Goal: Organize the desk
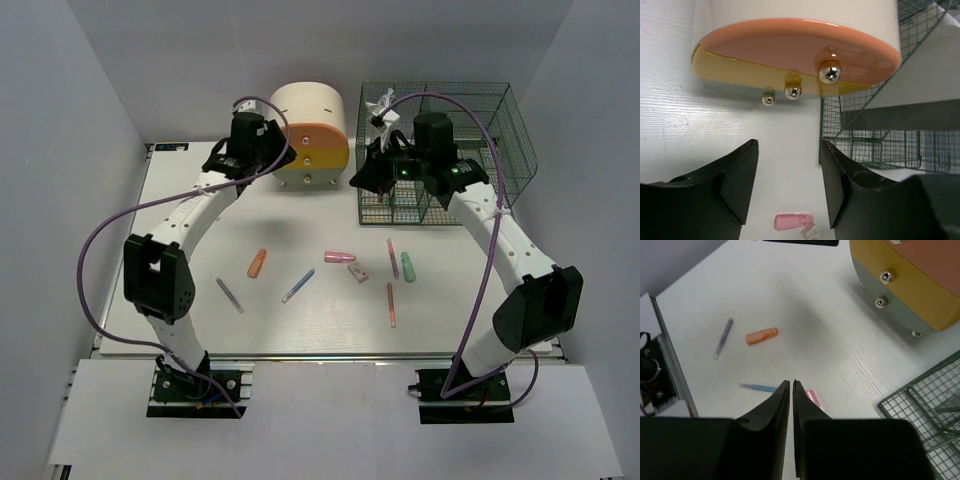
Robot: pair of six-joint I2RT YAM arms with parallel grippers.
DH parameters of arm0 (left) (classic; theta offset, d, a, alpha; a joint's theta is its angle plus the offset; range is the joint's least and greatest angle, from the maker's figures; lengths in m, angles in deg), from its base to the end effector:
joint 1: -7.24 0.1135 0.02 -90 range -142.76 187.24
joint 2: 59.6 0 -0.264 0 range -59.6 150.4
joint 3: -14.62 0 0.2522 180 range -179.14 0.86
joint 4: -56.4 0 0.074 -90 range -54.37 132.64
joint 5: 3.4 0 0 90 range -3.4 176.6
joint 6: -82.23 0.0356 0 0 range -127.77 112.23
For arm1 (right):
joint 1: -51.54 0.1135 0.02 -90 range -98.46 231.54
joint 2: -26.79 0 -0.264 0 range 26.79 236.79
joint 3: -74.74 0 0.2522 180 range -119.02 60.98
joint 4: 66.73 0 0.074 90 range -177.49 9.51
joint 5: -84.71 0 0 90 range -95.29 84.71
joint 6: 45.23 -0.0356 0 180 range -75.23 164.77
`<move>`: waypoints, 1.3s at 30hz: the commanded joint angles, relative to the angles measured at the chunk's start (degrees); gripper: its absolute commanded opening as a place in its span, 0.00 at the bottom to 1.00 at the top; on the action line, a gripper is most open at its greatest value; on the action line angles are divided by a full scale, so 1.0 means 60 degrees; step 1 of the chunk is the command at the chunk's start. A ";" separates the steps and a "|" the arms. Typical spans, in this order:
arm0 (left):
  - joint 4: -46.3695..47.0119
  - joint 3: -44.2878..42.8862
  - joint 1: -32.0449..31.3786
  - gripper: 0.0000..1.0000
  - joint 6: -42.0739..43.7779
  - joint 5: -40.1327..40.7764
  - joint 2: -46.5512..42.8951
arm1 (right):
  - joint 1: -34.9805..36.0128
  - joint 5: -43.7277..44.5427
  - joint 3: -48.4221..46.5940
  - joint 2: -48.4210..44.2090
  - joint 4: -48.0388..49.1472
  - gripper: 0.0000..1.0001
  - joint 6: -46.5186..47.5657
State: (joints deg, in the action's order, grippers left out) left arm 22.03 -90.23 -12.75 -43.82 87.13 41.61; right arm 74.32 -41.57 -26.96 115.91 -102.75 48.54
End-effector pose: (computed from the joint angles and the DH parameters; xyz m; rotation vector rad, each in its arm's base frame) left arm 0.3922 -0.1423 0.3325 -0.3074 2.1384 -0.5685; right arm 0.3204 0.1574 0.3915 -0.8540 1.7976 0.8396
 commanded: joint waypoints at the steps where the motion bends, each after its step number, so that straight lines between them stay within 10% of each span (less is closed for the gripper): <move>1: -0.0639 -0.0872 -0.0432 0.62 -0.0231 0.1491 0.0415 | -0.0106 0.0215 0.0021 -0.0321 -0.0173 0.06 -0.0408; 24: -0.1545 -0.4769 -0.1327 0.55 -0.0275 0.3177 0.3360 | -0.0267 0.0200 0.1356 -0.1143 0.0868 0.04 -0.0540; 39: -0.1108 -0.4843 -0.1327 0.49 -0.0232 0.3324 0.3522 | -0.0355 0.0230 0.1503 -0.1186 0.0898 0.03 -0.0511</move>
State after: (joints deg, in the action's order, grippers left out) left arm 14.43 -117.05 -20.37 -45.50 105.86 62.98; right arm 72.53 -40.12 -18.70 110.93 -99.61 45.35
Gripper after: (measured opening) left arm 0.499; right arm 0.034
